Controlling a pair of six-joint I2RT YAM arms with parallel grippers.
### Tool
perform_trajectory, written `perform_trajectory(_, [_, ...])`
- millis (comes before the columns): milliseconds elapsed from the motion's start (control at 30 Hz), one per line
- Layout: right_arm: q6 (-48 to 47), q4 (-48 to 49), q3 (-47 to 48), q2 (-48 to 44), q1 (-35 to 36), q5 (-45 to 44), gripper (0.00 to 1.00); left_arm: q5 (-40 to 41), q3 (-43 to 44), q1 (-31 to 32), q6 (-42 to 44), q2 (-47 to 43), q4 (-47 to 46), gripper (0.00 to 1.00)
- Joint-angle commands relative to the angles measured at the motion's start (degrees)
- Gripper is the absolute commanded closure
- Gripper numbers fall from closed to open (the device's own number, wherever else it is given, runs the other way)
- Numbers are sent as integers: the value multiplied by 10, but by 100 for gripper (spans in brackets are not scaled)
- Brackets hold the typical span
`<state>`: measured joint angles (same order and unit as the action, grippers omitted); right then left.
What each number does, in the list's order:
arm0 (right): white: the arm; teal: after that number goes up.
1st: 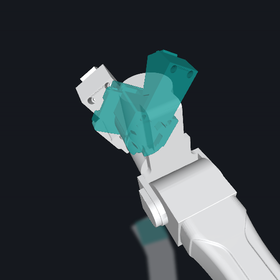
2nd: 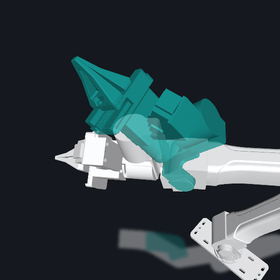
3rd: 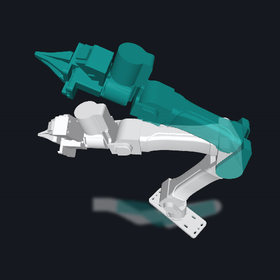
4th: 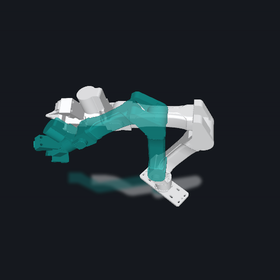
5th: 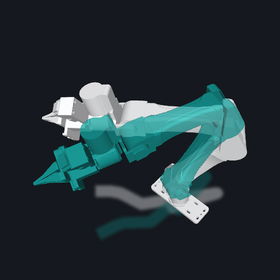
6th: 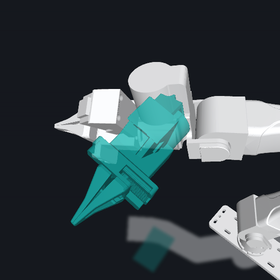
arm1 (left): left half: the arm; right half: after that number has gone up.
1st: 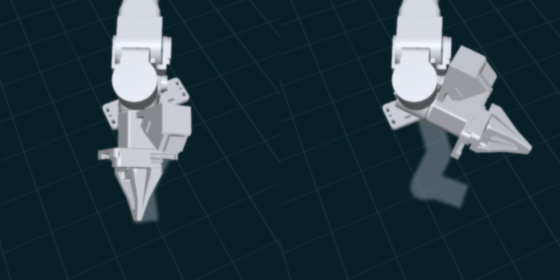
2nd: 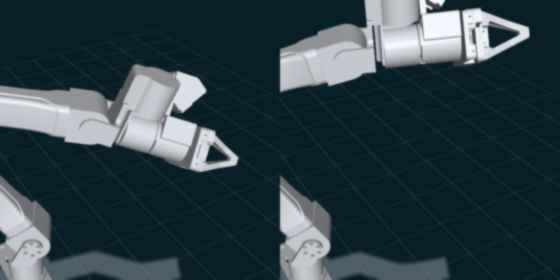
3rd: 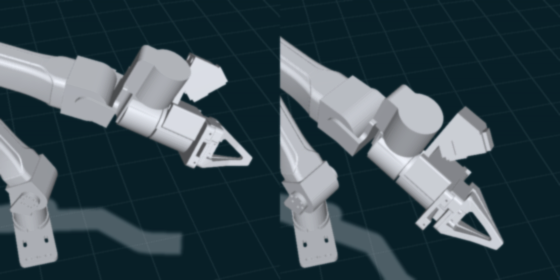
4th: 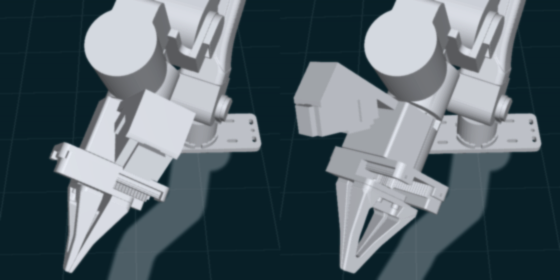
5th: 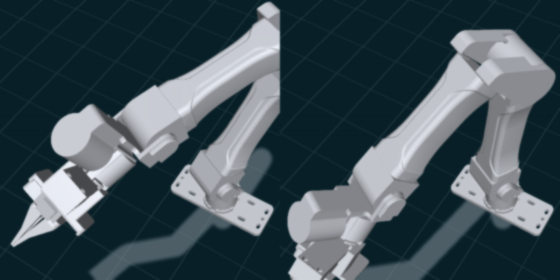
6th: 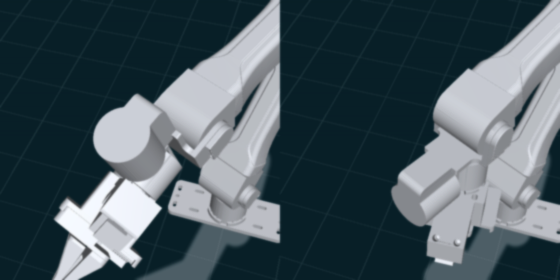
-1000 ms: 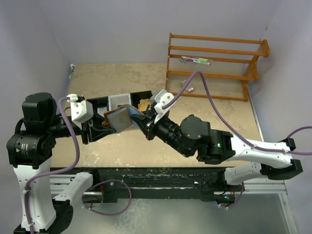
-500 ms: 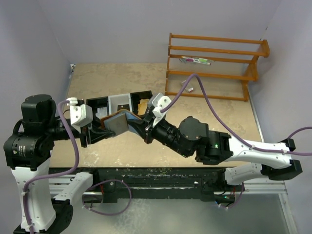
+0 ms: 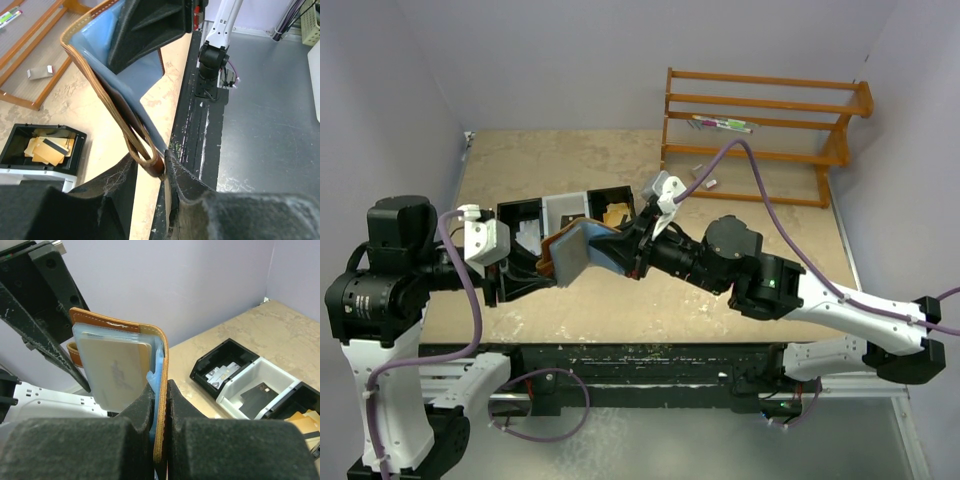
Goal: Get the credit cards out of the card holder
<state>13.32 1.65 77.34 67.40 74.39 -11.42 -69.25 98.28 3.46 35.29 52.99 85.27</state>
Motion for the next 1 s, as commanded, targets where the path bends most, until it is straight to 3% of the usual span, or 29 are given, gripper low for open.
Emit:
perform_trajectory(0, [18, 48, -1, -17, -13, 39, 100, -22, 19, 2, 34, -2, 20, 68])
perform_trajectory(133, [22, 49, 3, -14, -14, 54, 100, -18, 6, 1, 3, -8, -17, 68])
perform_trajectory(367, [37, 33, 18, -3, -14, 49, 100, 6, -58, 1, -125, -47, -155, 66])
perform_trajectory(767, [36, -9, 64, 20, -14, -36, 100, -25, -75, 2, -101, -53, -117, 58])
perform_trajectory(933, [38, -34, 83, 36, -10, -58, 100, -7, -111, 1, -154, -75, -177, 55])
perform_trajectory(967, [38, -33, 85, 37, -9, -64, 100, -3, -118, 1, -169, -80, -198, 49])
